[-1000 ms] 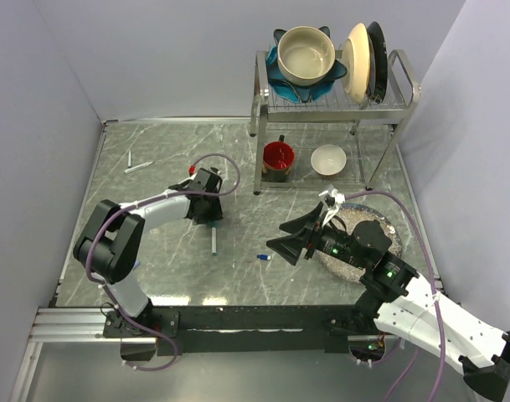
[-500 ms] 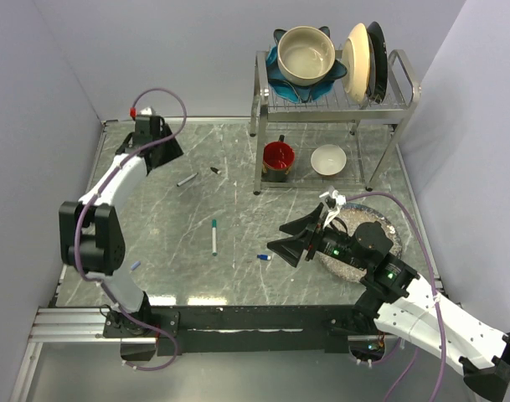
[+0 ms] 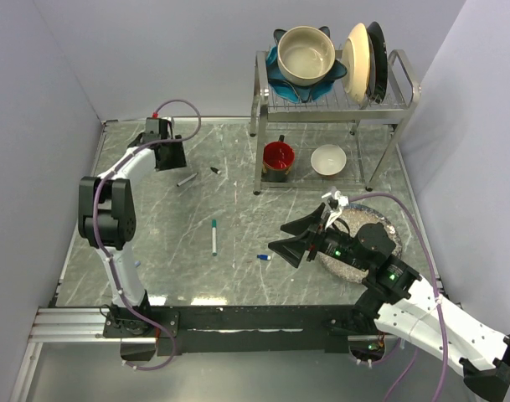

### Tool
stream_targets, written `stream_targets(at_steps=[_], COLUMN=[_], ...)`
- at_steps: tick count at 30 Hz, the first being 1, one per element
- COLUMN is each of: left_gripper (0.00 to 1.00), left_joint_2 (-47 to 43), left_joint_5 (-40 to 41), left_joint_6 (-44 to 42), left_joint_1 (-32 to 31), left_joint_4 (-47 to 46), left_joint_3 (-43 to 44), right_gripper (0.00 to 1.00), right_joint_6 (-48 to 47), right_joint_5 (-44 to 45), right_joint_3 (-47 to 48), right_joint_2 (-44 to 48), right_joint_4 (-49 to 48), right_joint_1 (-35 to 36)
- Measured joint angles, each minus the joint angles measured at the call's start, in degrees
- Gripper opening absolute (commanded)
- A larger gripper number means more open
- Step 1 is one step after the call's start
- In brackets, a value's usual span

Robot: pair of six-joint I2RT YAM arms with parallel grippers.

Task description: Insert the pens into the pen caps

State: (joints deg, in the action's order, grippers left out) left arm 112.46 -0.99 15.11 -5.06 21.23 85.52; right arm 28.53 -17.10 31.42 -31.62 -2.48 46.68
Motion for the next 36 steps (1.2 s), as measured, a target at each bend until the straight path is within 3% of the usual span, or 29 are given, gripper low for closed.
stream_targets(at_steps=[9,17,19,26,32,36], left_gripper=[0.56,0.52,0.46,0.11,0.01,0.01], left_joint_2=[3.7,7.4,7.5,8.6,8.0,4.9], left_joint_5=[-1.3,2.6,5.3,11.6,12.8,12.8], left_joint_6=[-2.2,-3.9,-4.1,-3.5,0.0,4.9], left_joint_1=[-0.5,-3.8,-5.1,-7.5,-7.6,-7.5], left_joint_4=[-1.9,-1.7,-1.6,-0.7,-1.0,-1.7], left_joint_3=[0.0,0.0,0.0,1.1,0.2,-4.5], right_gripper=[0.90,0.90,0.90,0.90,0.90,0.90], right_joint_6=[-0.1,-0.1,-0.1,-0.5,-0.3,0.4], right_joint_5=[0.0,0.0,0.0,0.0,-0.3,-1.0], right_joint_3=[0.0,0.0,0.0,0.0,0.0,0.0], right_joint_2=[0.0,0.1,0.2,1.0,1.2,1.1], right_joint_4=[0.0,0.1,0.2,0.6,0.7,0.6], right_joint_1=[0.0,0.0,0.0,0.0,0.0,0.0])
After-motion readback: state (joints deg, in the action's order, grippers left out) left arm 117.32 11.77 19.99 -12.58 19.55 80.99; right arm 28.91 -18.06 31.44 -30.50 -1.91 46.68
